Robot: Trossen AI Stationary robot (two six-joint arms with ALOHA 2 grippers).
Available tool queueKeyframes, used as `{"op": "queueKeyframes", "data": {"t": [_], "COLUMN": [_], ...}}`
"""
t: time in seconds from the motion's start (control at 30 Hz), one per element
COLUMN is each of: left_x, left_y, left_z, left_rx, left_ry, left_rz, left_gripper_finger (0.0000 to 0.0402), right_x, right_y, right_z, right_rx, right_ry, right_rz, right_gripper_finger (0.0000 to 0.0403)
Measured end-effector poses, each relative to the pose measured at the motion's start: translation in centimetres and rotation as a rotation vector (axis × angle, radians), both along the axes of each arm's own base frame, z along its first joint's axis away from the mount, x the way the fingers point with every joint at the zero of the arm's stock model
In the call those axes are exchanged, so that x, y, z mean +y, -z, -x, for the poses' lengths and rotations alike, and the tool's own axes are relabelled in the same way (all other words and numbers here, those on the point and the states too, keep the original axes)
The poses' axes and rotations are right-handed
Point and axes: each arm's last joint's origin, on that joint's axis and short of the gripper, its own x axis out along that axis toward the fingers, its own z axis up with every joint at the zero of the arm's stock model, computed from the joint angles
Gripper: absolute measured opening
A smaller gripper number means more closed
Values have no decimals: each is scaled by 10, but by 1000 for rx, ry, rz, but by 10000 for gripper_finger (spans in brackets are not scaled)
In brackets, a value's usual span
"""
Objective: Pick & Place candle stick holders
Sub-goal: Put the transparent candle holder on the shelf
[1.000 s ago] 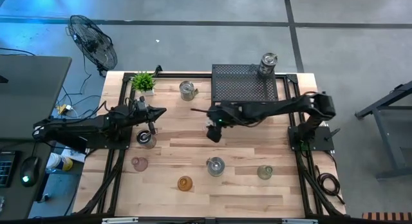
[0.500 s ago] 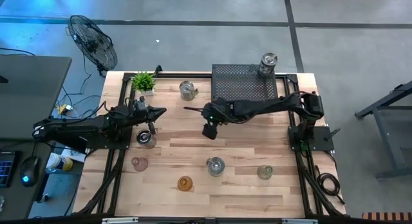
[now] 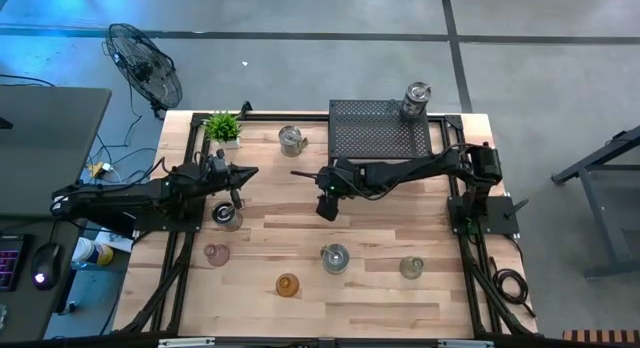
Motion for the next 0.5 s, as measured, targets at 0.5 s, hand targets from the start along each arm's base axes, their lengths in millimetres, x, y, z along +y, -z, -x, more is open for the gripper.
{"op": "queueKeyframes", "data": {"t": [0.5], "left_x": [0], "left_y": [0], "left_z": [0], "left_rx": [0], "left_ry": [-3], "left_rz": [-1], "left_gripper_finger": [1], "right_x": [18], "right_y": [-57], "right_z": [20], "right_rx": [-136], "right_ry": [-30], "right_rz": [-29], "right_gripper_finger": [165]}}
